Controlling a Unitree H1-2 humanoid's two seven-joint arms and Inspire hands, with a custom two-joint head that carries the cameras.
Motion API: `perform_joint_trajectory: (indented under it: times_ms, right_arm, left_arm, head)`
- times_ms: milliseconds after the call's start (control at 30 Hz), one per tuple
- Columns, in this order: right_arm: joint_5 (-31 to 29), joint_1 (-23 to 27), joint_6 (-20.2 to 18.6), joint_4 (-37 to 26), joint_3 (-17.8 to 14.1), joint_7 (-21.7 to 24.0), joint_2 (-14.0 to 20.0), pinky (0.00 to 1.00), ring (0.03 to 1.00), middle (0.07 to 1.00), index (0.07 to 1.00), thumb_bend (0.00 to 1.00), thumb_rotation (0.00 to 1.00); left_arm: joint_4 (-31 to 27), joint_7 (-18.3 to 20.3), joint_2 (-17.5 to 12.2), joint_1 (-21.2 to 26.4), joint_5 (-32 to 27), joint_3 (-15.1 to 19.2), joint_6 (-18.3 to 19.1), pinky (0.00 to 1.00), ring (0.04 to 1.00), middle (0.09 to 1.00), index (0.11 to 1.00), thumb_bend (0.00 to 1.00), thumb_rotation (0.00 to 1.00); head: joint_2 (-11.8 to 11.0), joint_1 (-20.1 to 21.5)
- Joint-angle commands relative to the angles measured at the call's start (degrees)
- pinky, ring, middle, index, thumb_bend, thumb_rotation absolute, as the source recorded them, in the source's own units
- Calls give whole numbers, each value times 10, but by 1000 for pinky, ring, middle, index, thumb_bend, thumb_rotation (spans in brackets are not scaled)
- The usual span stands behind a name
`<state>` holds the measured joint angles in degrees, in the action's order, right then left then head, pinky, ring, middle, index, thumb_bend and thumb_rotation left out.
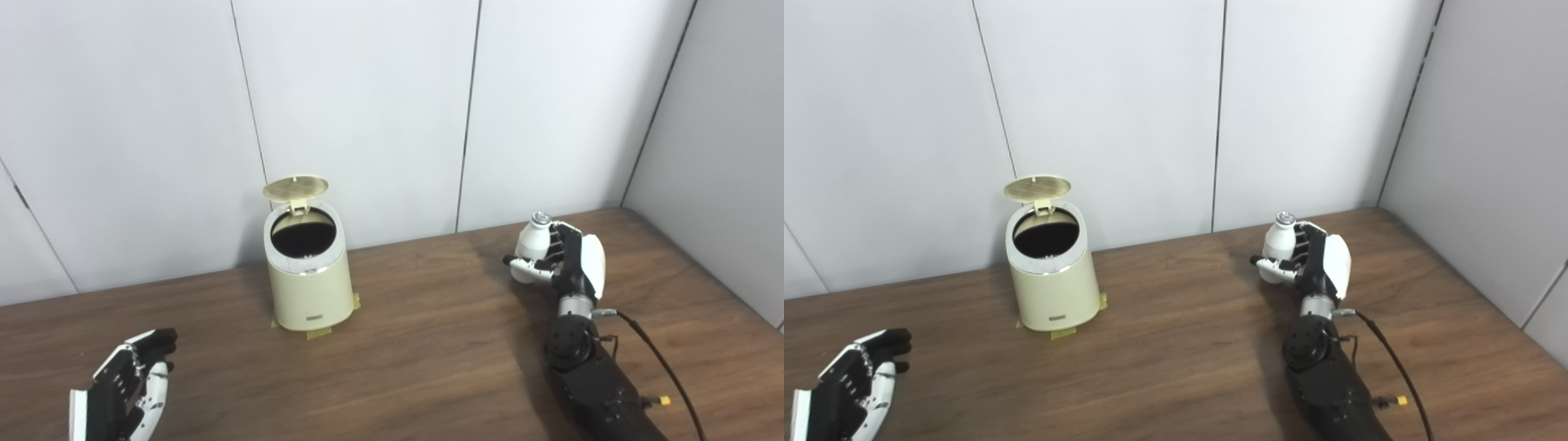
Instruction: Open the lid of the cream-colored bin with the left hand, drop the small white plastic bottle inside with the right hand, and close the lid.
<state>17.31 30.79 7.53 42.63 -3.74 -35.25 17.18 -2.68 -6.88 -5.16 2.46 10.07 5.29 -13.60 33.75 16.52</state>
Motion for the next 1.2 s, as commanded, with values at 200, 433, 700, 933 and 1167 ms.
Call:
perform_joint_trajectory:
  times_ms: [200, 433, 700, 933, 1167]
  right_arm:
    - [14, 15, -36, -108, 12, 46, 4, 366, 423, 457, 524, 523, 0]
    - [18, -1, -101, -213, 30, 128, 3, 364, 413, 460, 524, 523, 0]
    - [36, -16, -171, -320, 58, 200, -3, 342, 395, 453, 528, 522, 0]
    - [48, -12, -199, -373, 82, 253, -12, 339, 397, 458, 520, 523, 0]
    - [67, 2, -219, -412, 105, 296, -23, 335, 387, 454, 524, 523, 0]
  left_arm:
    - [5, -4, -2, -11, 11, -4, -10, 610, 687, 692, 669, 116, 394]
    - [6, -6, 2, -10, 10, -6, -14, 612, 684, 690, 667, 113, 405]
    - [7, -12, 6, -8, 21, -10, -17, 601, 684, 692, 666, 106, 395]
    - [3, -14, 8, -7, 41, -16, -9, 602, 689, 700, 676, 101, 419]
    - [9, -22, 10, -3, 53, -24, -13, 591, 688, 700, 674, 96, 450]
  head:
    - [2, -4]
    - [2, -5]
    - [0, -9]
    - [-2, -15]
    - [-5, -24]
